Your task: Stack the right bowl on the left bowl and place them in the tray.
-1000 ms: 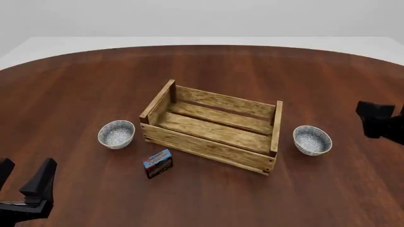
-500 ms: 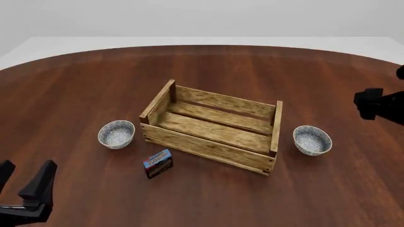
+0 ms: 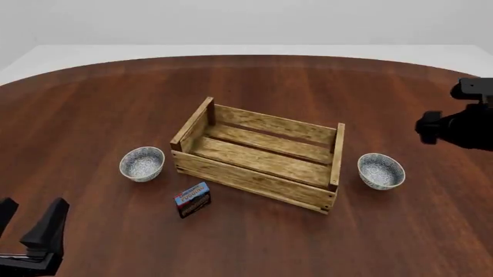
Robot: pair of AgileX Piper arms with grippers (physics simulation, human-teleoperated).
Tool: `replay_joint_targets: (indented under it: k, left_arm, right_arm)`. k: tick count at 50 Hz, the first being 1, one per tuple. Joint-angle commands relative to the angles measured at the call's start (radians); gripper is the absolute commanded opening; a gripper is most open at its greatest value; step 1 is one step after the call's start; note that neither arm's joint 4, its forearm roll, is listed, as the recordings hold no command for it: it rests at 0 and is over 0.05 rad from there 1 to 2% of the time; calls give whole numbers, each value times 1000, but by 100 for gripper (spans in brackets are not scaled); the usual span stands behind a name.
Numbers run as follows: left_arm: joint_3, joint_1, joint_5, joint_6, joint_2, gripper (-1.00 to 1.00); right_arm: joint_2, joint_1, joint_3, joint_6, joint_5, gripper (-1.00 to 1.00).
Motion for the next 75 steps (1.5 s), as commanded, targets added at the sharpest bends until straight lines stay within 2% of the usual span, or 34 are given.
replay_joint_targets:
  k: [1, 27, 56, 75]
  left_arm:
    - [2, -1, 2, 3, -1, 100]
    - [2, -1, 13, -5, -7, 100]
    - [2, -2, 13, -4, -5, 100]
    - [2, -2, -4, -3, 17, 100]
  right_arm:
    - [97, -8, -9, -4, -28, 100]
    - [272, -15, 35, -6, -156, 100]
    - [427, -12, 116, 20, -324, 100]
    - [494, -3, 136, 26, -383, 100]
